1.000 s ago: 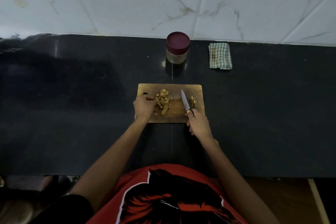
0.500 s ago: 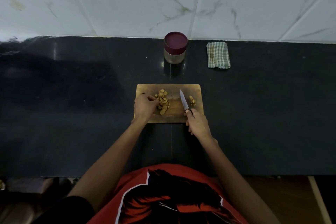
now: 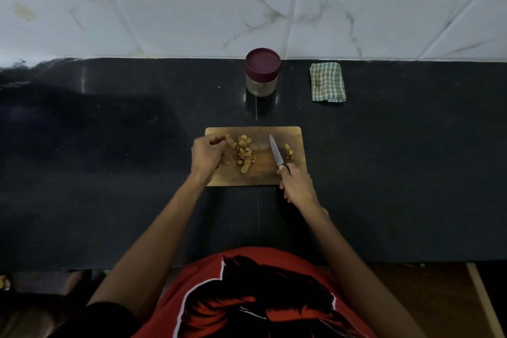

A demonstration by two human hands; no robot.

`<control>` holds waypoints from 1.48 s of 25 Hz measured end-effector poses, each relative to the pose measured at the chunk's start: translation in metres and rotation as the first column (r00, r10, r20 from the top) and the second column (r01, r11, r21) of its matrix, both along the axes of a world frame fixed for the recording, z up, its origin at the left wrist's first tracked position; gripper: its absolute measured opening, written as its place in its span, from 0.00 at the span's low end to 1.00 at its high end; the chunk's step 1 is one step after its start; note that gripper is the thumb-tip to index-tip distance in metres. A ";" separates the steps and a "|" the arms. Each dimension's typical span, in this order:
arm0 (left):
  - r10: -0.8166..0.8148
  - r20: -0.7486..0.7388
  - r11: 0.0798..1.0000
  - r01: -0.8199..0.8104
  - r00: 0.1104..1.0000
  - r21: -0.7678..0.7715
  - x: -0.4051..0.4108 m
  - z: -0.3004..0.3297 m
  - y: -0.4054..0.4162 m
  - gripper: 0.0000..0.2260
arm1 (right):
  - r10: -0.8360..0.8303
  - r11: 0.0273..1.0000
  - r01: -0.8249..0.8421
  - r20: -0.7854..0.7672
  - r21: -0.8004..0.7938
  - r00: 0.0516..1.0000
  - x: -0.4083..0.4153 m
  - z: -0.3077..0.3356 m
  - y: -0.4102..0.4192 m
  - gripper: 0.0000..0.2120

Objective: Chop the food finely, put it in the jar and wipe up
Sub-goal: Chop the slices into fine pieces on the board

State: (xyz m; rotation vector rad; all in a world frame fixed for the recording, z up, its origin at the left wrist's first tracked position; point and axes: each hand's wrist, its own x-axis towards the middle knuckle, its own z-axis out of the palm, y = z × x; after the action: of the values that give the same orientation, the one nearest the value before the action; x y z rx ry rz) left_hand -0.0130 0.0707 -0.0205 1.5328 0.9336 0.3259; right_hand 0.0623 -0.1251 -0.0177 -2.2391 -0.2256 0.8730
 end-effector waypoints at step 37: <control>-0.278 -0.248 0.855 0.357 0.928 0.377 0.038 -0.015 -0.066 0.11 | 0.003 1.000 -0.003 -0.078 -0.009 0.997 -0.009 0.007 -0.026 0.13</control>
State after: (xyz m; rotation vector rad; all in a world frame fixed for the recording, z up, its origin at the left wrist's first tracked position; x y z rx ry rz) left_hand 0.0247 0.0052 -0.0358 2.1129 0.7596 0.1460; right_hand 0.0534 -0.1508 -0.0110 -2.2084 -0.1889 0.9633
